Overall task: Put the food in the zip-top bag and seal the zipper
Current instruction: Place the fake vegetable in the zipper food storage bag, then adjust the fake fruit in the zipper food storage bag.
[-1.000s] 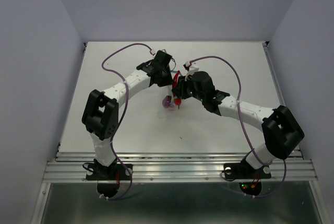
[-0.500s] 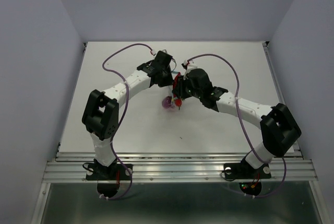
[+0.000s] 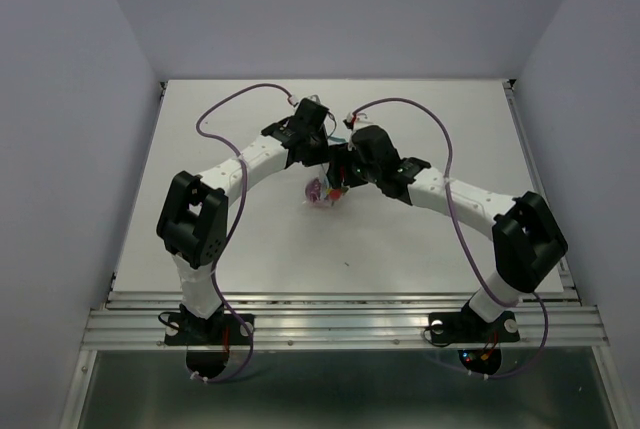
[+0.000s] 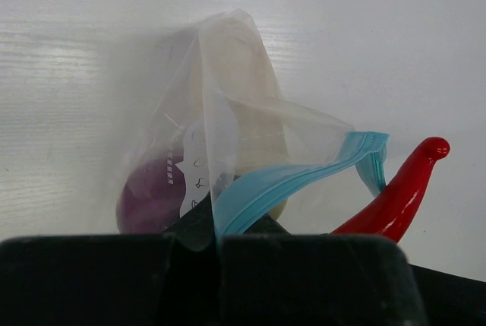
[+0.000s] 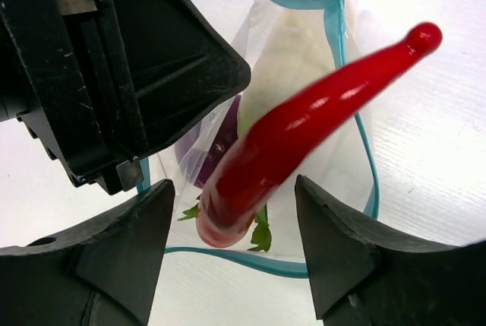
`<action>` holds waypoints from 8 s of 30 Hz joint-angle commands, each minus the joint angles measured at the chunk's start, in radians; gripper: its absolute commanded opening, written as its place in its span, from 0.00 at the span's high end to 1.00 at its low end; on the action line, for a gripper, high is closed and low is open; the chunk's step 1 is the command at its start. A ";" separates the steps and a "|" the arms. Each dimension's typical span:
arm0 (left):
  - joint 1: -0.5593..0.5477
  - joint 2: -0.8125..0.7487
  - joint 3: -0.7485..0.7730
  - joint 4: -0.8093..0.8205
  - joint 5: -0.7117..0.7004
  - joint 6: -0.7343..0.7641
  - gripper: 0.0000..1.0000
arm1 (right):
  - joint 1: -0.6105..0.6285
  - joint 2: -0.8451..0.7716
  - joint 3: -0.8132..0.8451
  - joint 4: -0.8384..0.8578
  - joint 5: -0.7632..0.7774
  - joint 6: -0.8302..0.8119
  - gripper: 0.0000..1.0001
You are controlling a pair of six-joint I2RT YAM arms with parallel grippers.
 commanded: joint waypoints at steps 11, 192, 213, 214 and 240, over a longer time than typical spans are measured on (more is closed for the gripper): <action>0.007 -0.070 -0.014 0.045 0.021 0.027 1.00 | 0.008 -0.057 0.158 -0.110 0.140 -0.006 0.15; 0.004 -0.099 -0.034 0.091 0.127 0.085 0.92 | -0.158 0.045 0.285 -0.329 0.007 0.041 0.99; -0.052 -0.208 -0.097 0.122 0.154 0.187 0.02 | -0.158 0.029 0.332 -0.381 -0.036 0.021 0.99; -0.052 -0.202 -0.092 0.112 0.141 0.187 0.02 | -0.158 0.026 0.333 -0.381 -0.040 0.021 0.99; -0.052 -0.019 0.003 -0.017 -0.051 0.139 0.62 | -0.158 -0.026 0.350 -0.381 -0.060 0.014 0.99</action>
